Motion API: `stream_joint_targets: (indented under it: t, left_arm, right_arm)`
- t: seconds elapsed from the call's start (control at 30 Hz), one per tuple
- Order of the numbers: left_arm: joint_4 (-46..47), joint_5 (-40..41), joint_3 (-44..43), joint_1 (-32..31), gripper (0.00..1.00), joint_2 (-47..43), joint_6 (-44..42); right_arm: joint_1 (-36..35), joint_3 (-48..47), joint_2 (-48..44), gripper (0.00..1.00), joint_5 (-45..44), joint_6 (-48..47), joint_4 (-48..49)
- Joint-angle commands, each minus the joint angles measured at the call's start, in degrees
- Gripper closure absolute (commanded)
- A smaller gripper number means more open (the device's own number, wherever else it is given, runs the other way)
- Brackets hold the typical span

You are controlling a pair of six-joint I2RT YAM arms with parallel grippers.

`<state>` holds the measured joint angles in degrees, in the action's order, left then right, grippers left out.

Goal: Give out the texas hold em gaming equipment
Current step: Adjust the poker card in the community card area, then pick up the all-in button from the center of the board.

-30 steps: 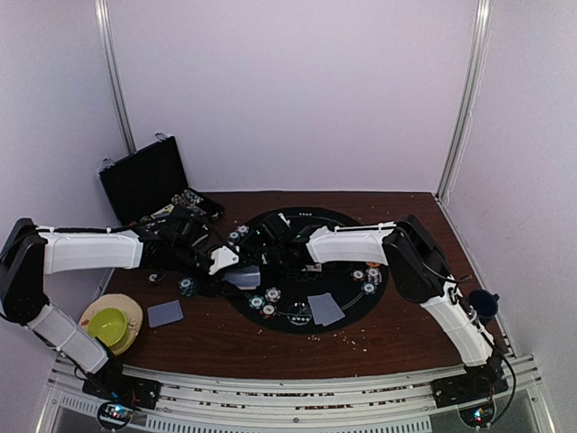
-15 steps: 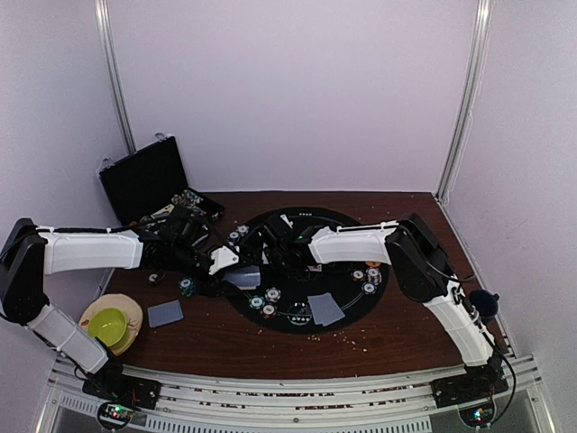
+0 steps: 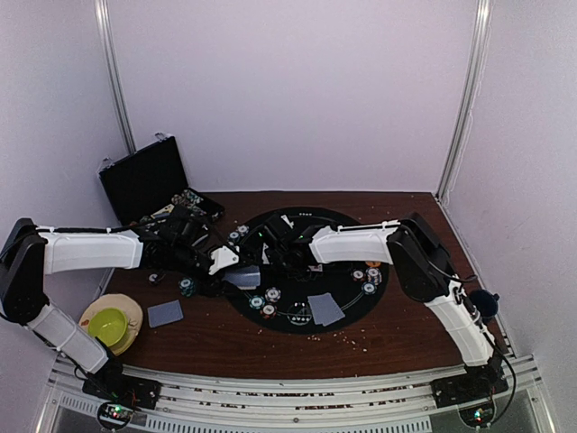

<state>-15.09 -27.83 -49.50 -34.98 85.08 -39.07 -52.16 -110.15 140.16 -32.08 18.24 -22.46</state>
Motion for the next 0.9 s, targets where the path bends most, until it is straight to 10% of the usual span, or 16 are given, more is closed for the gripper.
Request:
stream_joint_targets:
  t: [0.0,0.4,0.87]
  left_arm:
    - [1.7,-0.5,0.0,0.0,0.47,0.1,0.3]
    - [1.8,-0.3,-0.1,0.0,0.47,0.1,0.4]
    - [1.8,-0.5,-0.1,0.1,0.47,0.2,0.4]
  right_arm:
    - [-0.3,2.5,-3.1,0.00,-0.8,-0.1,-3.3]
    - [0.8,7.9,-14.8,0.00,1.4,0.9,-3.5]
    - [16.5,39.6,-37.3,0.00,3.2,12.5,2.9]
